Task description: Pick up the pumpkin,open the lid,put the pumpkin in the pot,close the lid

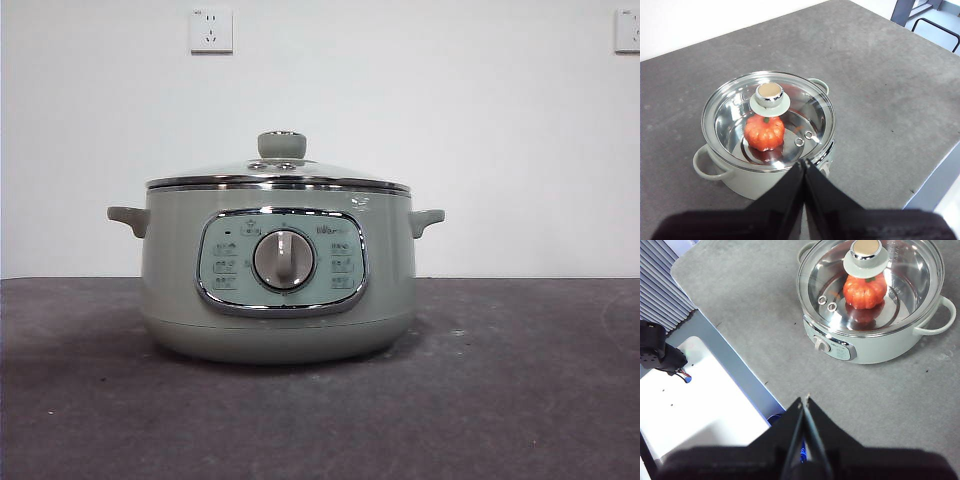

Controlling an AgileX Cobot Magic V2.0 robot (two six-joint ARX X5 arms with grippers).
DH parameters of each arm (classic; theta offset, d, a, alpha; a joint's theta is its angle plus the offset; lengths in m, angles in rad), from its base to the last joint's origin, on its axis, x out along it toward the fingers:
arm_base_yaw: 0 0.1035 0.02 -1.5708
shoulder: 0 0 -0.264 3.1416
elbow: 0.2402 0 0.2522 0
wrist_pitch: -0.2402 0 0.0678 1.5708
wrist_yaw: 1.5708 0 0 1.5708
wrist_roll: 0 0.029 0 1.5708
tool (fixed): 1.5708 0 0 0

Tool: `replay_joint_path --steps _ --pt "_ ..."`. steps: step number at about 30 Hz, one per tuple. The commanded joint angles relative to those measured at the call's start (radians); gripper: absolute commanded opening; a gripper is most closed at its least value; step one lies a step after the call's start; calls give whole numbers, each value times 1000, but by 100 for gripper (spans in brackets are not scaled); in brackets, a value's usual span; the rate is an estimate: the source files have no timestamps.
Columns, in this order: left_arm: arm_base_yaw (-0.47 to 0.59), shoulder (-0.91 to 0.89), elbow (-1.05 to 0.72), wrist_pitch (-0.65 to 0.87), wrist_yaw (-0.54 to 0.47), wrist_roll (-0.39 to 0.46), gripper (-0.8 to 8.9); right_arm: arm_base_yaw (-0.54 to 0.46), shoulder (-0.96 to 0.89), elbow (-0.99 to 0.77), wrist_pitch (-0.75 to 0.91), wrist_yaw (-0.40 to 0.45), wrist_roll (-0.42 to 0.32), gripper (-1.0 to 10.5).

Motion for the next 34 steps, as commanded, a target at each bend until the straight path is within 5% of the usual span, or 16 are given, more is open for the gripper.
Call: replay_joint_path --steps 1,5,10,22,34 --pt "5 -2 1 19 -52 1 -4 1 -2 -1 2 2 3 -1" --pt "51 -43 -3 90 -186 44 -4 1 -2 -1 2 2 3 -1" --pt "160 -167 -85 274 -185 104 -4 1 -3 -1 2 2 3 -1" --pt "402 -534 -756 855 -185 105 -4 1 -7 -1 2 2 3 -1" --pt "486 -748 -1163 879 -186 24 -4 1 -7 -1 2 2 3 -1"
